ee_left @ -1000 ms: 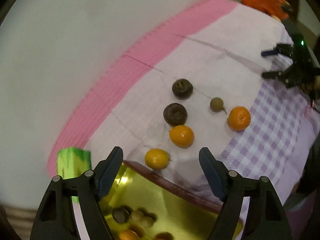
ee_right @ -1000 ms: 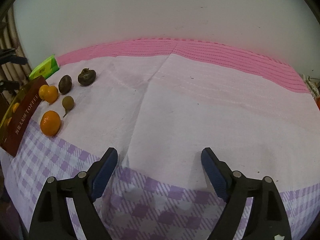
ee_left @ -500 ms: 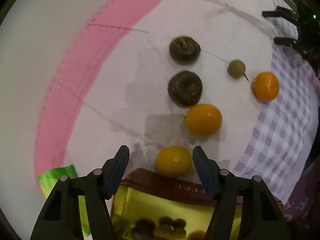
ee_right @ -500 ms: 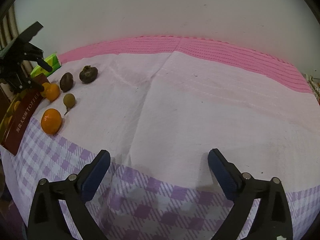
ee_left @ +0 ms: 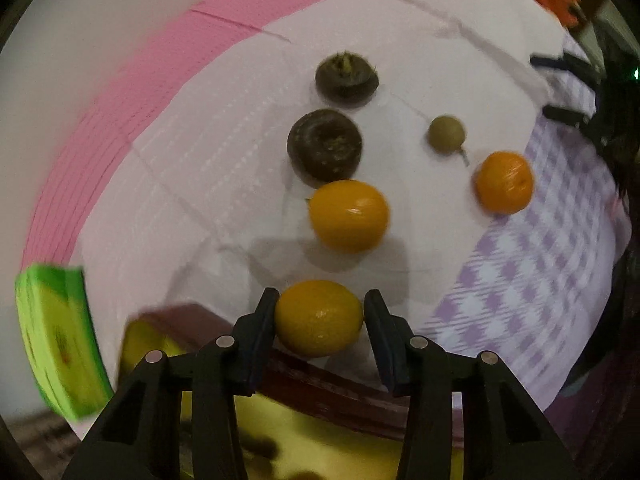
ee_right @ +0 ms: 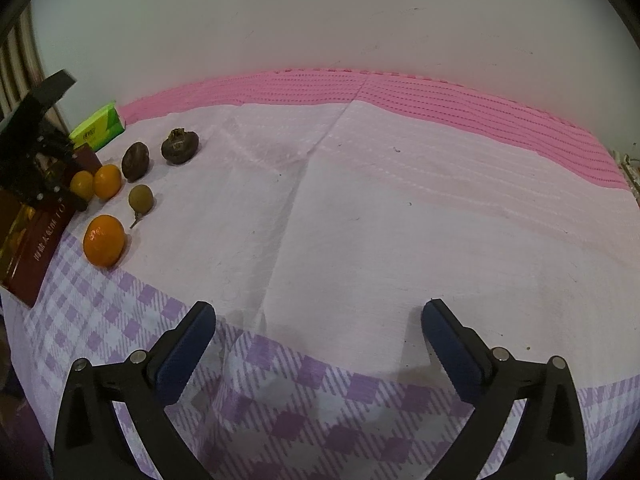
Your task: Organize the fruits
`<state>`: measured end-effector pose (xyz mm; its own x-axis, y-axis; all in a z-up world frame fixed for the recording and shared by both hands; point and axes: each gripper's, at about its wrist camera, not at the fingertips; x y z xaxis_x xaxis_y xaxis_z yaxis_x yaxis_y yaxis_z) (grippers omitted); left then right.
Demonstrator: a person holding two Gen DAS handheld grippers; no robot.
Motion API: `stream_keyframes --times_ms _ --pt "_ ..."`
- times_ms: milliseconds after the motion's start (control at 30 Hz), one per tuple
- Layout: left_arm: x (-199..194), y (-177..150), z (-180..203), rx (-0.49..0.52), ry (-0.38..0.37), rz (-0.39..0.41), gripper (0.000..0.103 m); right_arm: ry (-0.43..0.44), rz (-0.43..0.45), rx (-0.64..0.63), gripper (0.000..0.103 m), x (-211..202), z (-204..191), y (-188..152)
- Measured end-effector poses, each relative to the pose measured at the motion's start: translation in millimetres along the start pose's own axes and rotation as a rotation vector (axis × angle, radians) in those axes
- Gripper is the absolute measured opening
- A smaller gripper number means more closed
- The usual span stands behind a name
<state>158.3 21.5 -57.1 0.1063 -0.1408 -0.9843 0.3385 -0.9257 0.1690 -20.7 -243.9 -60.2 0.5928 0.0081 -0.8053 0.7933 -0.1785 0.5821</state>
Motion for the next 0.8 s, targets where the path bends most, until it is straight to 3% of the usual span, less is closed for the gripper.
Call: stream_keyframes --times_ms 100,400,467,533,600,800 --pt "-19.5 -14.8 13.4 -0.118 0.063 0.072 0.045 0.003 0.001 0.002 0.103 -0.3 0.5 -0.6" --pt "-85.9 -57.2 68.3 -0.505 0.082 0.308 0.045 0.008 0.007 0.011 0.102 -2.9 2.9 -2.1" --pt "-93.2 -53.9 77.8 -0.544 0.106 0.337 0.045 0.027 0.018 0.019 0.097 -6.1 4.8 -2.8" --pt "-98.6 -59.9 93.2 -0.591 0.124 0.381 0.045 0.053 0.028 0.010 0.075 -8.8 3.8 -3.0" --pt "-109.2 -71.6 96.0 -0.660 0.108 0.402 0.045 0.099 0.013 0.011 0.060 -10.0 -2.2 0.9" --pt "-123.2 -93.5 108.5 -0.763 0.167 0.412 0.045 0.281 0.004 -0.065 0.057 -19.6 -53.9 44.1"
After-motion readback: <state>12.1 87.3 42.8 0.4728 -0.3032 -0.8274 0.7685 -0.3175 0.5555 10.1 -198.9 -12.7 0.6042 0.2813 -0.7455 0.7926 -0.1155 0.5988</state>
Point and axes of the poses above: each gripper's, at about its wrist camera, not at the fingertips, and x roughly the way its jaws point, z to its right, y to its top, and after that the axes turned 4 degrees about x, right-handed
